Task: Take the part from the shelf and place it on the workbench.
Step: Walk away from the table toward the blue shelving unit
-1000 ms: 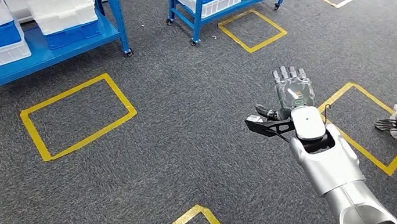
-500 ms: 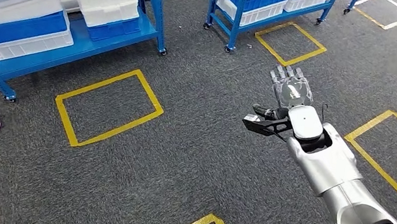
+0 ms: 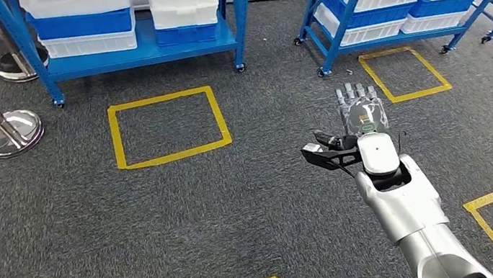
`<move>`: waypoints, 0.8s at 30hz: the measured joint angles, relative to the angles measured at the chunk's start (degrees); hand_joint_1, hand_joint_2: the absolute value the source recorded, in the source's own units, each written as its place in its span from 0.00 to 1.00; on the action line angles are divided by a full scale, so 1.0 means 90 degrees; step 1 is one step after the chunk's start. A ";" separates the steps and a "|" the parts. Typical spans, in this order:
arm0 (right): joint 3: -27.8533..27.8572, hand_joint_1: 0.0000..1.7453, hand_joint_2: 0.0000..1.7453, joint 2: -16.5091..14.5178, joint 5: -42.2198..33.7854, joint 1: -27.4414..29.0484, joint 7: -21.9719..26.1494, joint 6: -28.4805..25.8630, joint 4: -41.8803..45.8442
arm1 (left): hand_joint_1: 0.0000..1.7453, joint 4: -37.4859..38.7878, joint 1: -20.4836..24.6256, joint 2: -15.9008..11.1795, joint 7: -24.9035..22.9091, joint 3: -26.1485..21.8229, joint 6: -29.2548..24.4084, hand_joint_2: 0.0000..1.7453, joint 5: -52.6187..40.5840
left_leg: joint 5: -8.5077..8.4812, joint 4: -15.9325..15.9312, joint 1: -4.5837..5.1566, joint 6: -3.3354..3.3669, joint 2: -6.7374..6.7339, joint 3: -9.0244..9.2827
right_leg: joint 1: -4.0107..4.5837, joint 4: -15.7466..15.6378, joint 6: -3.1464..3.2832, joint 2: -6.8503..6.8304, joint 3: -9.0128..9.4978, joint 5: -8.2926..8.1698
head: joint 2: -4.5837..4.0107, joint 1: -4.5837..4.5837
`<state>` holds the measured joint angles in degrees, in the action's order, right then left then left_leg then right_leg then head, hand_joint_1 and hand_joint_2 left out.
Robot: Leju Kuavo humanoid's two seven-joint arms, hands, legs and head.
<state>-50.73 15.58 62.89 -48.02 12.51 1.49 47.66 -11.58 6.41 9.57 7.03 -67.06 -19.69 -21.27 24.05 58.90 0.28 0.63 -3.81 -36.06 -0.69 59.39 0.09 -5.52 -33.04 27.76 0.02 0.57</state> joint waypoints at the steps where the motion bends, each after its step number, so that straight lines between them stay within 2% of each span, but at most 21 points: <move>1: 0.0000 0.00 0.00 -0.0007 0.0004 -0.0002 -0.0001 -0.0005 -0.0005 | 0.00 0.0000 0.0001 0.0000 0.0002 -0.0002 -0.0001 0.00 -0.0002 | 0.0003 -0.0022 0.0025 0.0034 0.0060 0.0006 | 0.0010 -0.0010 -0.0029 -0.0067 0.0017 0.0011 | -0.0001 -0.0002; 2: 0.0000 0.00 0.00 -0.0019 0.0008 -0.0004 -0.0001 -0.0007 -0.0009 | 0.00 0.0000 -0.0002 0.0000 0.0004 -0.0004 -0.0001 0.00 -0.0006 | -0.0008 -0.0044 0.0018 0.0073 0.0139 0.0015 | 0.0005 -0.0022 -0.0060 -0.0121 0.0040 0.0027 | -0.0001 -0.0005; 3: -0.0001 0.00 0.00 -0.0034 0.0009 -0.0005 -0.0001 -0.0010 -0.0011 | 0.00 0.0000 -0.0009 0.0001 0.0006 -0.0007 -0.0003 0.00 -0.0013 | -0.0022 -0.0080 0.0011 0.0112 0.0207 0.0039 | -0.0011 0.0005 -0.0090 -0.0072 0.0047 0.0067 | -0.0001 -0.0005; 5: -0.0002 0.00 0.00 -0.0048 0.0011 -0.0011 -0.0001 -0.0021 -0.0019 | 0.00 0.0000 -0.0007 0.0002 0.0009 -0.0011 -0.0009 0.00 -0.0029 | -0.0055 -0.0148 -0.0018 0.0198 0.0330 0.0093 | -0.0048 0.0365 -0.0127 0.0245 -0.0099 0.0301 | 0.0000 -0.0007; 6: -0.0002 0.00 0.00 -0.0045 0.0013 -0.0009 -0.0001 -0.0026 -0.0029 | 0.00 0.0000 -0.0004 0.0002 0.0014 -0.0012 -0.0011 0.00 -0.0033 | -0.0059 -0.0157 -0.0021 0.0226 0.0395 0.0102 | -0.0060 0.0737 -0.0129 0.0439 -0.0280 0.0487 | -0.0001 -0.0009; 7: -0.0002 0.00 0.00 -0.0039 0.0016 0.0000 -0.0001 -0.0030 -0.0043 | 0.00 0.0000 0.0003 0.0002 0.0020 -0.0012 -0.0012 0.00 -0.0035 | -0.0058 -0.0153 -0.0020 0.0247 0.0469 0.0102 | -0.0062 0.1191 -0.0128 0.0549 -0.0519 0.0681 | -0.0001 -0.0010; 8: -0.0003 0.00 0.00 -0.0033 0.0018 0.0019 -0.0001 -0.0030 -0.0058 | 0.00 0.0000 0.0007 0.0002 0.0026 -0.0012 -0.0012 0.00 -0.0035 | -0.0053 -0.0143 -0.0016 0.0259 0.0554 0.0103 | -0.0060 0.1594 -0.0130 0.0594 -0.0748 0.0808 | -0.0001 -0.0011; 9: -0.0004 0.00 0.00 -0.0028 0.0021 0.0041 -0.0001 -0.0030 -0.0076 | 0.00 0.0000 0.0006 0.0002 0.0032 -0.0012 -0.0012 0.00 -0.0036 | -0.0046 -0.0129 -0.0011 0.0263 0.0642 0.0104 | -0.0061 0.1832 -0.0132 0.0609 -0.0906 0.0825 | -0.0001 -0.0011; 10: -0.0004 0.00 0.00 -0.0027 0.0022 0.0057 -0.0001 -0.0031 -0.0090 | 0.00 0.0000 0.0005 0.0002 0.0035 -0.0012 -0.0012 0.00 -0.0036 | -0.0033 -0.0105 -0.0008 0.0264 0.0730 0.0105 | -0.0064 0.1828 -0.0131 0.0615 -0.0954 0.0707 | -0.0001 -0.0010; 11: -0.0005 0.00 0.00 -0.0027 0.0024 0.0064 -0.0001 -0.0032 -0.0101 | 0.00 0.0000 0.0005 0.0002 0.0036 -0.0013 -0.0012 0.00 -0.0037 | -0.0015 -0.0075 -0.0008 0.0258 0.0811 0.0106 | -0.0069 0.1592 -0.0128 0.0631 -0.0886 0.0486 | -0.0001 -0.0010; 12: -0.0005 0.00 0.00 -0.0027 0.0026 0.0056 -0.0001 -0.0035 -0.0111 | 0.00 0.0000 0.0002 0.0003 0.0038 -0.0014 -0.0012 0.00 -0.0038 | 0.0010 -0.0036 -0.0011 0.0242 0.0889 0.0105 | -0.0077 0.1179 -0.0122 0.0684 -0.0726 0.0211 | -0.0001 -0.0011; 13: -0.0006 0.00 0.00 -0.0027 0.0030 0.0039 -0.0001 -0.0038 -0.0121 | 0.00 0.0000 -0.0001 0.0006 0.0039 -0.0016 -0.0013 0.00 -0.0041 | 0.0037 0.0004 -0.0009 0.0218 0.0961 0.0091 | -0.0086 0.0768 -0.0111 0.0816 -0.0556 0.0020 | -0.0001 -0.0010; 15: -0.0010 0.00 0.00 -0.0024 0.0044 0.0015 0.0001 -0.0050 -0.0140 | 0.00 0.0000 -0.0001 0.0012 0.0044 -0.0019 -0.0020 0.00 -0.0048 | 0.0064 0.0068 -0.0026 0.0151 0.1087 0.0039 | -0.0089 0.0246 -0.0091 0.1038 -0.0331 -0.0131 | -0.0001 -0.0008; 16: -0.0012 0.00 0.00 -0.0023 0.0053 0.0012 0.0002 -0.0055 -0.0149 | 0.00 0.0000 -0.0003 0.0015 0.0047 -0.0020 -0.0024 0.00 -0.0051 | 0.0058 0.0068 -0.0042 0.0110 0.1151 0.0008 | -0.0076 0.0188 -0.0075 0.1085 -0.0302 -0.0099 | -0.0001 -0.0008; 17: -0.0012 0.00 0.00 -0.0025 0.0059 0.0013 0.0003 -0.0058 -0.0154 | 0.00 0.0000 -0.0008 0.0015 0.0050 -0.0021 -0.0028 0.00 -0.0053 | 0.0042 0.0058 -0.0057 0.0070 0.1218 -0.0012 | -0.0073 0.0158 -0.0051 0.1032 -0.0285 -0.0107 | 0.0000 -0.0007; 18: -0.0012 0.00 0.00 -0.0039 0.0063 0.0011 0.0004 -0.0059 -0.0160 | 0.00 0.0000 -0.0016 0.0013 0.0057 -0.0023 -0.0035 0.00 -0.0053 | 0.0041 0.0052 -0.0065 0.0036 0.1221 -0.0026 | -0.0075 0.0130 -0.0017 0.0962 -0.0264 -0.0121 | 0.0000 -0.0008; 19: -0.0012 0.00 0.00 -0.0055 0.0065 0.0007 0.0005 -0.0063 -0.0162 | 0.00 0.0000 -0.0023 0.0014 0.0061 -0.0025 -0.0044 0.00 -0.0055 | 0.0077 0.0101 -0.0055 0.0008 0.1127 -0.0050 | -0.0085 0.0091 0.0023 0.0899 -0.0237 -0.0135 | -0.0001 -0.0002; 20: -0.0012 0.00 0.00 -0.0070 0.0064 0.0002 0.0011 -0.0069 -0.0163 | 0.00 0.0000 -0.0022 0.0015 0.0065 -0.0026 -0.0055 0.00 -0.0061 | 0.0170 0.0254 -0.0045 -0.0016 0.0969 -0.0119 | -0.0093 0.0050 0.0063 0.0829 -0.0206 -0.0149 | -0.0001 0.0003; 22: -0.0012 0.00 0.00 -0.0078 0.0042 0.0008 0.0049 -0.0102 -0.0166 | 0.00 0.0000 -0.0009 0.0017 0.0071 -0.0027 -0.0073 0.00 -0.0087 | 0.0516 0.0941 -0.0048 -0.0054 0.0608 -0.0443 | -0.0069 0.0012 0.0118 0.0692 -0.0168 -0.0146 | -0.0001 0.0014; 23: -0.0012 0.00 0.00 -0.0075 0.0026 0.0018 0.0077 -0.0121 -0.0168 | 0.00 0.0000 -0.0004 0.0017 0.0073 -0.0027 -0.0078 0.00 -0.0099 | 0.0687 0.1357 -0.0063 -0.0072 0.0528 -0.0654 | -0.0052 0.0011 0.0136 0.0616 -0.0163 -0.0137 | -0.0001 0.0014; 24: -0.0012 0.00 0.00 -0.0073 0.0009 0.0033 0.0103 -0.0140 -0.0169 | 0.00 0.0000 -0.0004 0.0017 0.0075 -0.0027 -0.0081 0.00 -0.0109 | 0.0779 0.1667 -0.0075 -0.0084 0.0488 -0.0814 | -0.0040 0.0013 0.0145 0.0550 -0.0161 -0.0128 | -0.0001 0.0014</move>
<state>-50.84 14.93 62.96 -47.72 13.43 0.23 46.13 -11.58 6.37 9.73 7.70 -67.30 -20.42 -22.25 31.06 73.90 -0.39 -0.12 0.58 -43.39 -1.05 59.51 1.40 -0.57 -34.49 26.60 0.02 0.70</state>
